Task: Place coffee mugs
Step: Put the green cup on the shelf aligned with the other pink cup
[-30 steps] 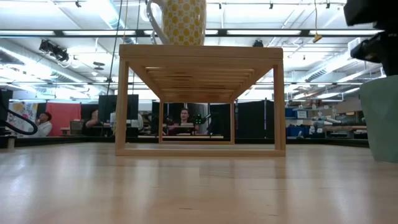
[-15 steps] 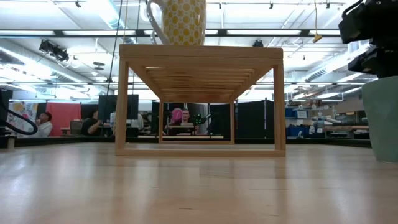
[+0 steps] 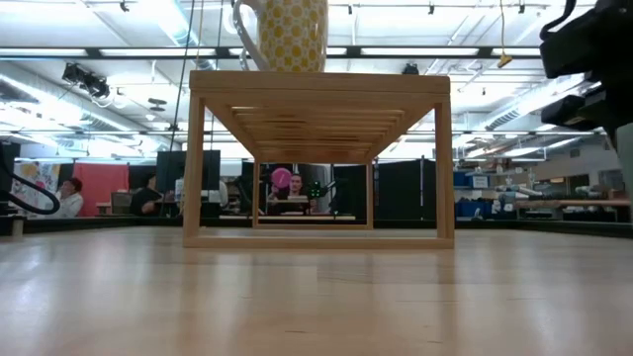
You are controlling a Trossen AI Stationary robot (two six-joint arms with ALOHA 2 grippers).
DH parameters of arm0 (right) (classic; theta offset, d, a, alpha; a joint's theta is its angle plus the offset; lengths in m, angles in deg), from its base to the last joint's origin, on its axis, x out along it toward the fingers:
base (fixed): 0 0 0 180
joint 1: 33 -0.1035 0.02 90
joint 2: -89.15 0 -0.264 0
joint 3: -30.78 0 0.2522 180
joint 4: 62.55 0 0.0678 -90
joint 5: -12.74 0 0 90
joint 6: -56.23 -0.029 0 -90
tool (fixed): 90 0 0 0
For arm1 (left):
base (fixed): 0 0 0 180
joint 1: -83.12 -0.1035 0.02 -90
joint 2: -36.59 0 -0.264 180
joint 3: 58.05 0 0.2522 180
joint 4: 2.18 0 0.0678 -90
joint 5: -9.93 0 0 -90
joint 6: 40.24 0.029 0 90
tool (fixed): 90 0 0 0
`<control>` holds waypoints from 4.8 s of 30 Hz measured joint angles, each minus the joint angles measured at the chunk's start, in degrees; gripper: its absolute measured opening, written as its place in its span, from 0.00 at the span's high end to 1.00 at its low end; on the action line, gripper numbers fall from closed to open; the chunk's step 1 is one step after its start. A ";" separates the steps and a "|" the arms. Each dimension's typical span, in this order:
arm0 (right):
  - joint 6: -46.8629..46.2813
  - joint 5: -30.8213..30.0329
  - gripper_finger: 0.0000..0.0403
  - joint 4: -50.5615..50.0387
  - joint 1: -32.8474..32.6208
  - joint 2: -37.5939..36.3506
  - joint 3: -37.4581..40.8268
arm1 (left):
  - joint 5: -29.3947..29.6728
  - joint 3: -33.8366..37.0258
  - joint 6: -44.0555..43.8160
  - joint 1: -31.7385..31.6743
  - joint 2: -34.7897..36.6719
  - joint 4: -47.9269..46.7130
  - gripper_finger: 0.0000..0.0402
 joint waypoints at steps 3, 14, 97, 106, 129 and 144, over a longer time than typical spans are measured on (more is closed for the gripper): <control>4.76 0.01 0.93 2.25 0.51 1.24 -0.12 | 0.00 0.00 0.00 0.00 0.00 0.00 0.44; 19.76 -1.41 0.88 4.62 4.97 2.45 -2.37 | 0.00 0.00 0.00 -0.01 0.00 0.00 0.44; -21.42 -0.67 0.59 -8.89 3.35 -28.34 -2.49 | 0.00 0.00 -0.02 -0.01 0.00 -0.02 0.44; -37.71 -8.70 0.59 -9.59 -10.21 -21.75 -2.49 | 0.00 0.00 0.00 -0.01 0.00 -0.02 0.44; -46.39 -14.15 0.59 -6.32 -16.75 1.17 -2.49 | 0.00 0.00 -0.07 -0.01 0.00 0.00 0.44; -46.28 -18.20 0.59 -4.88 -16.20 5.87 -2.49 | 0.00 0.00 -0.07 -0.01 0.02 0.00 0.44</control>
